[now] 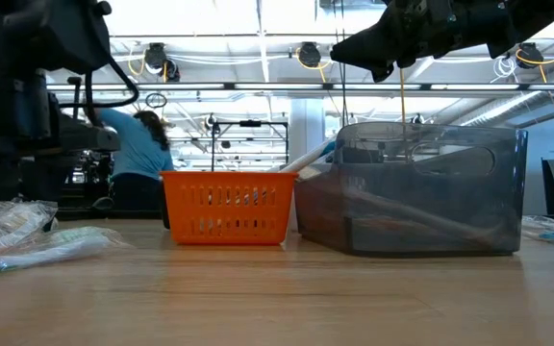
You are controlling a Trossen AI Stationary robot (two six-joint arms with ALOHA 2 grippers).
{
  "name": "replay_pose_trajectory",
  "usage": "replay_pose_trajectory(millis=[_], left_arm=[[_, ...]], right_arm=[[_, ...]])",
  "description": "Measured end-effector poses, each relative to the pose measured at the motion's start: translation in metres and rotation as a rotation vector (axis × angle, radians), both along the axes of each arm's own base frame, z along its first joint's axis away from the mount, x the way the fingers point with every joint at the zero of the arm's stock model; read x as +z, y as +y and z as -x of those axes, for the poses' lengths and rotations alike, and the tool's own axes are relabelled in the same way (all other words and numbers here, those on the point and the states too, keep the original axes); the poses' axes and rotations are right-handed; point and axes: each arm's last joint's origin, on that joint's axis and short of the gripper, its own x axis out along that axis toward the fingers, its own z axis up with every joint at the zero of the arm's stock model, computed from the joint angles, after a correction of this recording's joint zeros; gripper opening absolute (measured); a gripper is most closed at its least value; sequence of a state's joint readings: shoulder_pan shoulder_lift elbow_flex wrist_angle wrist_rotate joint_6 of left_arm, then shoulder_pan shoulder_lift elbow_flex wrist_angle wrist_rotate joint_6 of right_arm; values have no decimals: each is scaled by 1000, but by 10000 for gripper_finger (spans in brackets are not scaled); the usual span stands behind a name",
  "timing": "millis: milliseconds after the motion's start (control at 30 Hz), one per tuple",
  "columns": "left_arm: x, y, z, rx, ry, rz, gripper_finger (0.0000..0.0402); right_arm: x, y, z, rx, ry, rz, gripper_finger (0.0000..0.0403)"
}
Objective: Pick & Place Toothbrushes
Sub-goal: Put the green toothbrush into the white bin
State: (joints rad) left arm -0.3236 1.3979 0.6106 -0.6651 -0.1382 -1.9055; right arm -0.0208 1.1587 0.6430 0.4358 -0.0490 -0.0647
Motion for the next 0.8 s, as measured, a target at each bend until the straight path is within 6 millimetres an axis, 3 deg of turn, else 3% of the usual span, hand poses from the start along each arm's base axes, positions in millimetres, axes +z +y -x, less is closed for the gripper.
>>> replay_pose_trajectory(millis=[233,567,800], left_arm=[[-1,2,1,-53,23,-11,14],[4,5,-4,-112,-8,-135,4],[23,4,-16,-191,-13,-179,2]], right_arm=[[0,0,0,0,0,0,63],[0,0,0,0,0,0,63],[0,0,0,0,6,0,63]])
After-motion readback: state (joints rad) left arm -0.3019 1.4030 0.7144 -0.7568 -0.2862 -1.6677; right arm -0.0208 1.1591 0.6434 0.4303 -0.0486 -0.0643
